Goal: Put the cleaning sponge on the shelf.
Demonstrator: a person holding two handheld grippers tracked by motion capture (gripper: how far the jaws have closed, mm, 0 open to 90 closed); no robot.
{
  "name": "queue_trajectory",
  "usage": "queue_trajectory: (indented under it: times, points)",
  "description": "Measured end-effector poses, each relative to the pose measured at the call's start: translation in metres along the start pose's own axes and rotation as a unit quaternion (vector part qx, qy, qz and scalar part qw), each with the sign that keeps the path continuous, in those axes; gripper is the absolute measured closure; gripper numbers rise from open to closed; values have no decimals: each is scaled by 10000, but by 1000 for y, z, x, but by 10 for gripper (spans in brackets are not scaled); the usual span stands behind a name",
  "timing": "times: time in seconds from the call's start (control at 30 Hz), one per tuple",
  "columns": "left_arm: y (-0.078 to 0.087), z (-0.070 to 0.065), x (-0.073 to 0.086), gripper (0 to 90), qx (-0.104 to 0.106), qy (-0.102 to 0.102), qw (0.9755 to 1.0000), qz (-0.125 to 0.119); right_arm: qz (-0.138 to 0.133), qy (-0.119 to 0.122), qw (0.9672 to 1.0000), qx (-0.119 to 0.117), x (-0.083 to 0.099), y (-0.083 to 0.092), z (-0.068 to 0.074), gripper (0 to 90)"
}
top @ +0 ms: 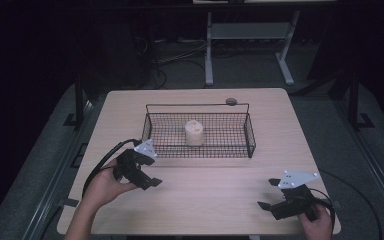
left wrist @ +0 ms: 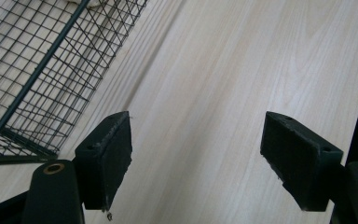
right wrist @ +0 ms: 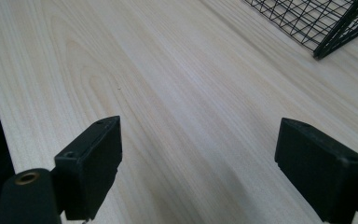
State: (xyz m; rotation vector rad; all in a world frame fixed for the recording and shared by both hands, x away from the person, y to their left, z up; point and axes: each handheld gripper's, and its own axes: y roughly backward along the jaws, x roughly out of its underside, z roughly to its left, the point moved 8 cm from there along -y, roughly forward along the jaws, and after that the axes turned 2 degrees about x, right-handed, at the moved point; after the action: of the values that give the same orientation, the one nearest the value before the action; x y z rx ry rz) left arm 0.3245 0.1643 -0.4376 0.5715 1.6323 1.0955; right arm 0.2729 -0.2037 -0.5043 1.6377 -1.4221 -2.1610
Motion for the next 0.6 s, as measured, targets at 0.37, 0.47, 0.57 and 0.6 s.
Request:
queue_trajectory:
  times: [0.37,0.47,0.57,0.6]
  points:
    - [1,-7,16,229,-17,59,10000,-14,38,-3,10000,18,1,-1,0,143]
    - [1,-9,23,227,-8,130,9999,-56,57,15,10000,21,1,-2,0,142]
    - [2,-10,27,227,-34,180,9998,-111,62,14,10000,26,1,-2,0,142]
    - [3,-10,29,227,-40,169,9998,-106,62,10,10000,20,1,-2,0,143]
